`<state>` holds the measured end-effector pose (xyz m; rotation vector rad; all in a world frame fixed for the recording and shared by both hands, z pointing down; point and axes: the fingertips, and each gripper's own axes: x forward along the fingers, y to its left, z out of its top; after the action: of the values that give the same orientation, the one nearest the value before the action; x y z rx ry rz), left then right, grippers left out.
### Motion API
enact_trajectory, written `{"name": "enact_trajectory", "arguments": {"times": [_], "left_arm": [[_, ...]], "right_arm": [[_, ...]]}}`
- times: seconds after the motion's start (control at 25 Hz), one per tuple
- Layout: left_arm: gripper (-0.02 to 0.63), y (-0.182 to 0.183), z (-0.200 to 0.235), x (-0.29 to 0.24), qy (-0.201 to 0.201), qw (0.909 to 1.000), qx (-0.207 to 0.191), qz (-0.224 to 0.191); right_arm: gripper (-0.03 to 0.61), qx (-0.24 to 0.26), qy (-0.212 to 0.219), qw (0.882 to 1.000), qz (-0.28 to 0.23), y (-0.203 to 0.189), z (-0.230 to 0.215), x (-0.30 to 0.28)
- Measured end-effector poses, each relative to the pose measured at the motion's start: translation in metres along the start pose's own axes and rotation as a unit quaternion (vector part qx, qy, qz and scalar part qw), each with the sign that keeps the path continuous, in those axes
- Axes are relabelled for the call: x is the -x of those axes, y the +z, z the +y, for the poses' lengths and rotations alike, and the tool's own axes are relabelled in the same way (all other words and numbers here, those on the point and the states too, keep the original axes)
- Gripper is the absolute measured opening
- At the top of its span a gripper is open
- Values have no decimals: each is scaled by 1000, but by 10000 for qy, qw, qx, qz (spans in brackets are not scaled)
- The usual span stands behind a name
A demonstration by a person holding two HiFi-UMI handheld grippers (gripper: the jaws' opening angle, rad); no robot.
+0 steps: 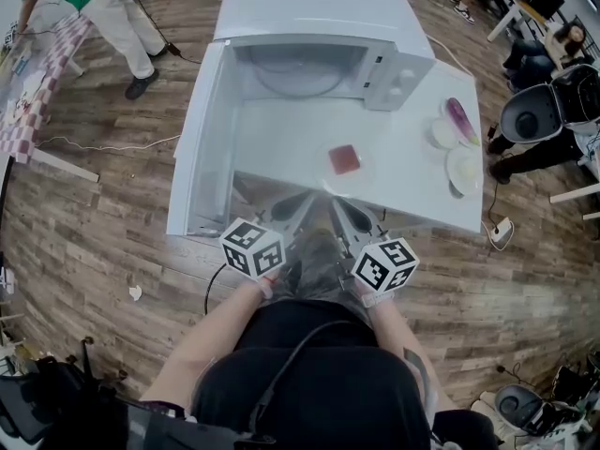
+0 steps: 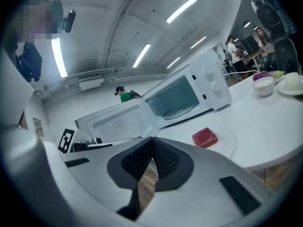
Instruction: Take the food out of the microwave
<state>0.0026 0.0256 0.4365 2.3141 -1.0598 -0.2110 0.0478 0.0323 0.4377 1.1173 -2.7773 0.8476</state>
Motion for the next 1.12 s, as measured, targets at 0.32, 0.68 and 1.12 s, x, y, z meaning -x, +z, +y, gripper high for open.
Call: {"name": "enact_trajectory", "arguments": {"times": [0.32,0.68,1.12], "left_arm": [[11,6,2,-4,53,10000,-49,-59],[11,10,6,-20,168,9997,-127,-104],[11,3,-17,-13,761,9963,-233,-317]], "right_arm": [[20,72,28,9999,105,-2,1,-1],[20,280,152,9994,118,8,-7,-5],[20,507,444,9972,335,12,-6,21]]}}
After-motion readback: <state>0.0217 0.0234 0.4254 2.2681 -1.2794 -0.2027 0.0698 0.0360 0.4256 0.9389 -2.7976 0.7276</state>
